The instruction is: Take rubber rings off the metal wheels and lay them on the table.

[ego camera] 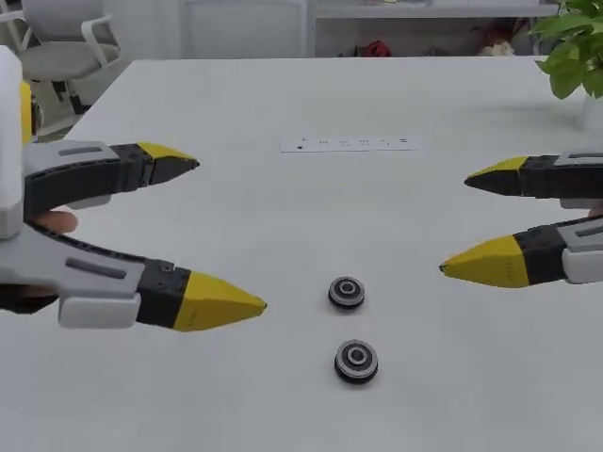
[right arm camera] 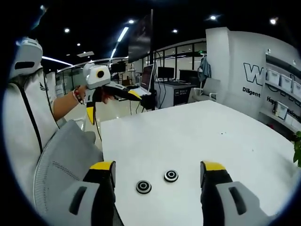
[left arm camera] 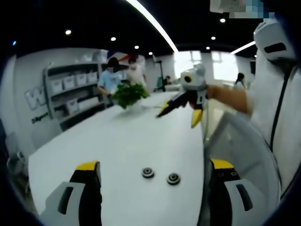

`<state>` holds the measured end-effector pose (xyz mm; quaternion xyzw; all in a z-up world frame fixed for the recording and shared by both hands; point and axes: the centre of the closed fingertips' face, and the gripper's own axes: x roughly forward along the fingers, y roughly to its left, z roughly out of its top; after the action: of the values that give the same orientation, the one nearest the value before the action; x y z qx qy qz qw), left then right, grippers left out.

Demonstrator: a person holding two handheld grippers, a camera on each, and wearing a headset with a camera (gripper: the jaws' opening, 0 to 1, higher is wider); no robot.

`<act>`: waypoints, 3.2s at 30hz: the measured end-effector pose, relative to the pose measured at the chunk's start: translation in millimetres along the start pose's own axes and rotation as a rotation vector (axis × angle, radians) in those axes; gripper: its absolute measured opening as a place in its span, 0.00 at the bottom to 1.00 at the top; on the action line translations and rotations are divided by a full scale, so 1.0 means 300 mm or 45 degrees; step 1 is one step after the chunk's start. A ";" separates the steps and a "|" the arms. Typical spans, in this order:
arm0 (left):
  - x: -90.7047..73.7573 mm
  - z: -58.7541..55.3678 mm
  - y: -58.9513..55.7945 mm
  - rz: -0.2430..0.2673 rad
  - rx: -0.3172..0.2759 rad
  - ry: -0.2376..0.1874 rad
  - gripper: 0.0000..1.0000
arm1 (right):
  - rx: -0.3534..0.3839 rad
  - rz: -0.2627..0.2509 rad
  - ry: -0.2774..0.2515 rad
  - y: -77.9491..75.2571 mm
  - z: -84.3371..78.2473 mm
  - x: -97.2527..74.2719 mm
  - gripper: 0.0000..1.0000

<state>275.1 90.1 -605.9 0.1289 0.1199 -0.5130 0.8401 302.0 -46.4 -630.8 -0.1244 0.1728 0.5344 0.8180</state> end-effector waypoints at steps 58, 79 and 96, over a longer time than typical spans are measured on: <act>0.398 -0.237 -0.032 -0.158 -0.061 -0.025 0.77 | 0.113 0.253 0.227 0.082 -0.410 0.263 0.36; 0.464 -0.400 -0.192 -0.353 0.006 0.138 0.40 | 0.030 0.291 0.341 0.124 -0.482 0.293 0.23; 0.486 -0.463 -0.199 -0.337 0.059 0.215 0.22 | -0.008 0.297 0.373 0.140 -0.498 0.312 0.19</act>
<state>277.0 -10.3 -790.4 0.1740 0.1941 -0.6094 0.7488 275.6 -10.0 -806.4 -0.1826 0.3014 0.6024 0.7162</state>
